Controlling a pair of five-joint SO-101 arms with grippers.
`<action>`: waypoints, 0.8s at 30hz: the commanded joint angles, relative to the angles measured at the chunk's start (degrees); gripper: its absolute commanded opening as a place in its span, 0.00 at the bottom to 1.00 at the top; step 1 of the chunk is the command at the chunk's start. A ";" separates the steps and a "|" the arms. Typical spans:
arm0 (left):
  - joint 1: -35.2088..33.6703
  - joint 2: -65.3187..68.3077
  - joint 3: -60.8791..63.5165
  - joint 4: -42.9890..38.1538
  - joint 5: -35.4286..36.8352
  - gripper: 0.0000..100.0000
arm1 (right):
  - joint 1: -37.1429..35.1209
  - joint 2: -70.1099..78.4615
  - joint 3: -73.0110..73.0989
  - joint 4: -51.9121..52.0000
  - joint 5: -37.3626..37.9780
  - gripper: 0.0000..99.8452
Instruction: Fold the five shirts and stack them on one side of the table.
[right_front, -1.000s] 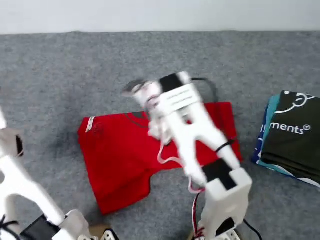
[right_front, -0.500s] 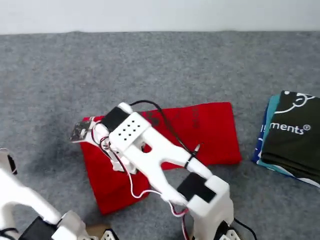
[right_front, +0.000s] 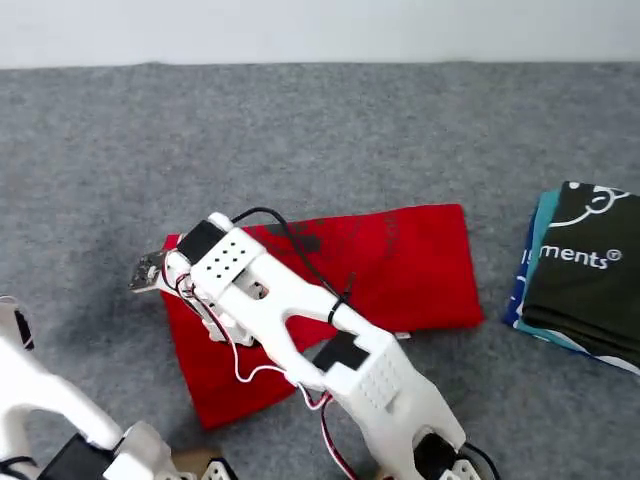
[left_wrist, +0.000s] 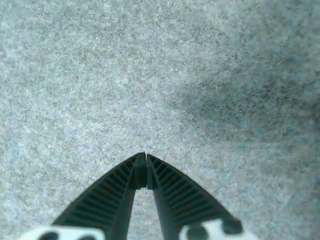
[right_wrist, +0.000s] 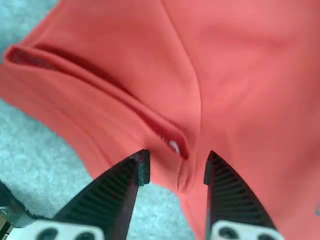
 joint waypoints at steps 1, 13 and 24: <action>-0.09 -2.02 -0.22 -1.23 -0.79 0.01 | -0.75 -0.57 -3.52 1.54 0.09 0.19; 0.09 -2.02 -0.13 -2.46 -0.70 0.01 | -0.40 -0.57 -3.52 1.27 0.18 0.01; 0.09 -1.93 -0.13 -2.46 -0.79 0.01 | 6.81 -3.47 -8.97 1.27 1.32 0.01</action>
